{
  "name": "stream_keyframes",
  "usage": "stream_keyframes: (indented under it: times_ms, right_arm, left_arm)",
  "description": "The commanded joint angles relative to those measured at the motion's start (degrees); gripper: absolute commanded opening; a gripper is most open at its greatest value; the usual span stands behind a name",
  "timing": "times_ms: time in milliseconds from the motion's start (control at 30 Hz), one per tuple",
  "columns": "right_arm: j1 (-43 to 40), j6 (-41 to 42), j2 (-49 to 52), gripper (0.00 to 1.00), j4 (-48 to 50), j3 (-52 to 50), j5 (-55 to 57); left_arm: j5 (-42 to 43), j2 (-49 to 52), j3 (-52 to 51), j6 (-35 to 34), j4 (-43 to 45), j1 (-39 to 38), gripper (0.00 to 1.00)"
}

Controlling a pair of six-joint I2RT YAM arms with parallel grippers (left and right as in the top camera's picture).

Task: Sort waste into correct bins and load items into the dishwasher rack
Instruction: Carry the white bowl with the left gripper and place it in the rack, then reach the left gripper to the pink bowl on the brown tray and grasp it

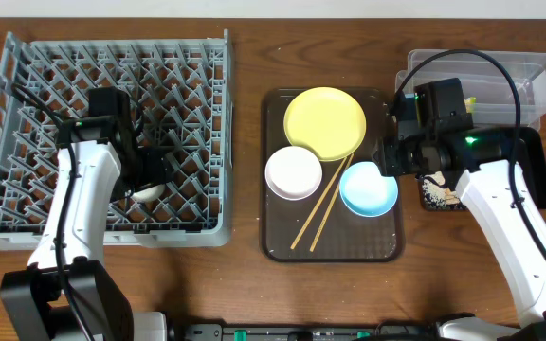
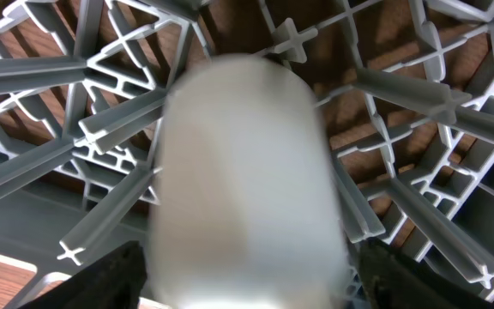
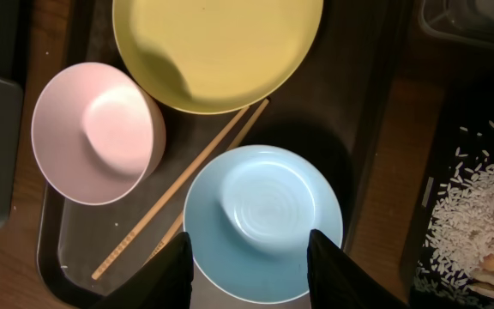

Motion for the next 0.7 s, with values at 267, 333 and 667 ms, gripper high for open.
stream_keyframes:
  times_ms: [267,333,667]
  right_arm:
    - [-0.6,-0.3,-1.0,0.42,-0.2,0.2,0.3]
    - [-0.6,-0.4,-1.0,0.42,-0.2,0.2,0.3]
    - [-0.6,2.8,-1.0,0.43,-1.1,0.2,6.2]
  left_arm:
    - [-0.3,-6.2,2.0,-1.0,0.0,0.2,0.81]
    - [0.3,-8.6,2.0,-1.0,0.2,-0.2,0.81]
    - [14.3,-14.4,2.0,-0.7,8.5,-12.5,0.79]
